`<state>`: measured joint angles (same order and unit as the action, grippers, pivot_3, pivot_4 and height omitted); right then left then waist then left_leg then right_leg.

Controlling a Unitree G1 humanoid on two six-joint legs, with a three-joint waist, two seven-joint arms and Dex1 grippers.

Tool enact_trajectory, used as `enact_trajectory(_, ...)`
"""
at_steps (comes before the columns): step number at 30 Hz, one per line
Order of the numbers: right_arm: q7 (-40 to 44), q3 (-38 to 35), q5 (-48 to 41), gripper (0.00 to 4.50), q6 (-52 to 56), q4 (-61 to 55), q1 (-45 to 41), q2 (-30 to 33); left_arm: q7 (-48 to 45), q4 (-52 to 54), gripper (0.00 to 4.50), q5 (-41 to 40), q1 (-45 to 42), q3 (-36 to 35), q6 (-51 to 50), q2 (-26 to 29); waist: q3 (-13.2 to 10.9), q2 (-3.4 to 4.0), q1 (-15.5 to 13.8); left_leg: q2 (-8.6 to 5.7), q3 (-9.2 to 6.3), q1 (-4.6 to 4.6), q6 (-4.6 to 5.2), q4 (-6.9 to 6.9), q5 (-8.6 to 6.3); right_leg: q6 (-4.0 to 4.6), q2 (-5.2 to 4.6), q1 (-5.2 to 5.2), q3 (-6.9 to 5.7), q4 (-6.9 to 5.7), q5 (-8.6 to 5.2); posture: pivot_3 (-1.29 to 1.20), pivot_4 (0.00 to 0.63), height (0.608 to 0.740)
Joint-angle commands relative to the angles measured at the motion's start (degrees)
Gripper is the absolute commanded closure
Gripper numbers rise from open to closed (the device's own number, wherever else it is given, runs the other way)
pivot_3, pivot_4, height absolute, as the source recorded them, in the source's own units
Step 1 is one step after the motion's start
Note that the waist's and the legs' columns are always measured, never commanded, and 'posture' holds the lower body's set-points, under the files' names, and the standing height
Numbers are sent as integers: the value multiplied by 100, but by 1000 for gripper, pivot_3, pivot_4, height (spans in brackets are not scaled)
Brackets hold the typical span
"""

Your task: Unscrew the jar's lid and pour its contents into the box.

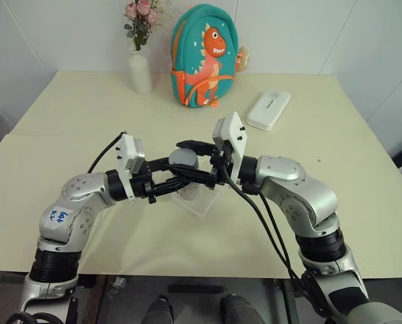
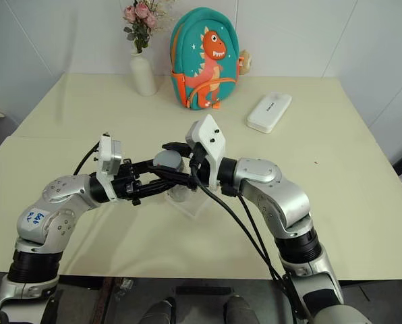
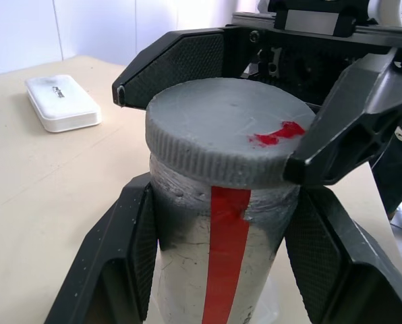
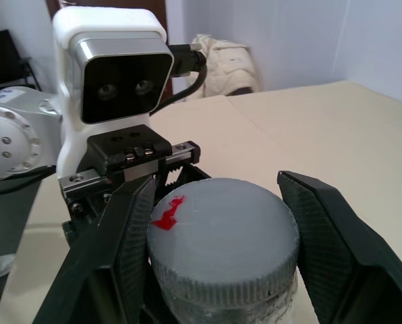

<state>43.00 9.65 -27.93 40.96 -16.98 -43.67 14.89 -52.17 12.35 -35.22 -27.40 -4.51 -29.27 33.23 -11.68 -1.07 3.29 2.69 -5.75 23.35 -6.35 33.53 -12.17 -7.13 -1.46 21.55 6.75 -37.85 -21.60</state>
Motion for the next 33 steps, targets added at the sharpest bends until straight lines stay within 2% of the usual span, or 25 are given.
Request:
enact_trajectory(1, 907, 119, -523, 1946, -374, -119, -292, -70, -244, -131, 2110, 19, -208, -8, 132, 107, 0, 0, 2, 0, 0, 1, 0, 0, 0, 0, 0, 0, 0, 1, 0, 0, 150, 740)
enact_trajectory(11, 2144, 88, -864, 1946, -683, 79, -471, -135, -681, -585, 2110, 165, -433, 65, 375, 130, -1, 1, -3, 0, 0, 1, 0, -5, 0, 0, 0, 0, -2, 3, 0, 0, 150, 740)
enact_trajectory(22, 2226, 185, -599, 1946, -861, 148, -425, -229, -947, -833, 2110, 238, -638, 168, 441, 168, -2, 2, 5, 0, 0, 0, -1, -4, 0, 0, 0, 0, -2, 3, 0, 0, 150, 740)
enact_trajectory(27, 2180, 227, -493, 180, -928, 194, -446, -227, -973, -857, 2110, 253, -648, 215, 501, 170, -3, 4, 14, 1, 0, -1, -1, -5, 0, 0, 0, 1, -2, 1, 0, 0, 150, 740)
enact_trajectory(28, 2128, 228, -449, 46, -944, 206, -474, -228, -980, -833, 2110, 257, -665, 232, 506, 165, -3, 4, 7, 1, 0, 0, -1, -5, 0, 0, 0, 1, -2, 2, 0, 0, 150, 740)
enact_trajectory(33, 1951, 165, -385, 46, -902, 217, -584, -232, -999, -777, 2110, 257, -705, 262, 487, 156, -4, 4, 2, 1, -1, 1, -1, -3, 0, 0, 0, 1, -2, 1, 0, 0, 150, 740)
